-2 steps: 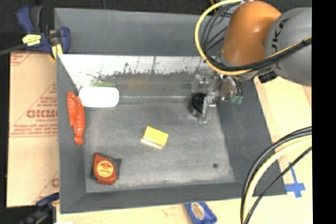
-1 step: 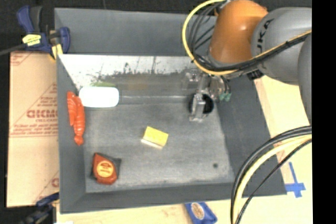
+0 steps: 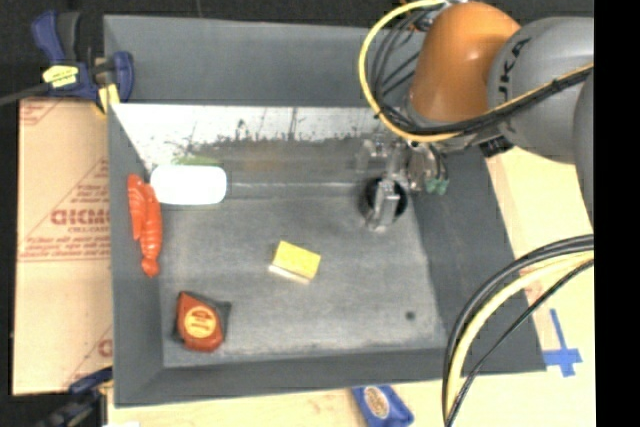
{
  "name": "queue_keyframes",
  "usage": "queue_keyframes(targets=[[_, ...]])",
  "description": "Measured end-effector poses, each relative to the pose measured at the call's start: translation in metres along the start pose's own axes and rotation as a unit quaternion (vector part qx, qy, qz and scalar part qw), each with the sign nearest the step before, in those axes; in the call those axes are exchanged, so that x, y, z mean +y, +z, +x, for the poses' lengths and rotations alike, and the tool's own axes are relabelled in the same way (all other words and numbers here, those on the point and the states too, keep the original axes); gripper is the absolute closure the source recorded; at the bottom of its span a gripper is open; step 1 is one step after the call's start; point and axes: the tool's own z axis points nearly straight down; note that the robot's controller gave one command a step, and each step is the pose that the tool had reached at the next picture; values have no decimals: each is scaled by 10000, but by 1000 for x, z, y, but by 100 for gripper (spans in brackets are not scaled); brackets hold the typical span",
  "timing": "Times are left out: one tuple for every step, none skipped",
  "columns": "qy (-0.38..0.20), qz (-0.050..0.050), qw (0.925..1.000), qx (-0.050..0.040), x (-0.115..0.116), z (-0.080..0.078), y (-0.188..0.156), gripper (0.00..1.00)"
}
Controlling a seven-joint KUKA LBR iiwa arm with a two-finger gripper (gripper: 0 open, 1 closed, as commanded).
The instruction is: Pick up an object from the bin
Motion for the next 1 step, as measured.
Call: queue_keyframes(targets=[[814, 8, 9967, -14, -31, 3, 30, 0]])
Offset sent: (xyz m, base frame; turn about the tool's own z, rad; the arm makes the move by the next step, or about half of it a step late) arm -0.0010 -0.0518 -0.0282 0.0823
